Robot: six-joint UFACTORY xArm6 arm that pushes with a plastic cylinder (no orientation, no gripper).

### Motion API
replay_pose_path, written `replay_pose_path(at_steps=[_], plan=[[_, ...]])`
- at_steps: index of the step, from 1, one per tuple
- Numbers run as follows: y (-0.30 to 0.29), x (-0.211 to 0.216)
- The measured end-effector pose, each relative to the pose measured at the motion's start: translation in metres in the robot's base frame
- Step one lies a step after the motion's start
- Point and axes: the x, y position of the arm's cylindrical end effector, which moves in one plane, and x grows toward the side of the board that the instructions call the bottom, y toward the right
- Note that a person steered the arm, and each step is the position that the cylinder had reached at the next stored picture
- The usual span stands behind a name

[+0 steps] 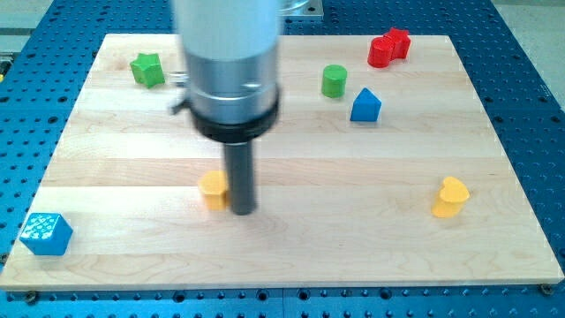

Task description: Move the yellow blocks to the left center

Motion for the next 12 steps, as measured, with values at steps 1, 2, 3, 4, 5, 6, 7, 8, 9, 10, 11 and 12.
replay_pose_path(at_steps=[1,2,3,4,5,6,7,8,9,10,11,12], plan=[[-0.066,-0.011],[-0.110,-0.044],[-0.143,-0.064],[-0.120,-0.062],[-0.016,-0.063],[0.094,-0.068],[0.198,-0.076],[0.265,-0.088],[0.288,-0.082],[0.288,-0.033],[0.258,-0.005],[0.274,0.012]])
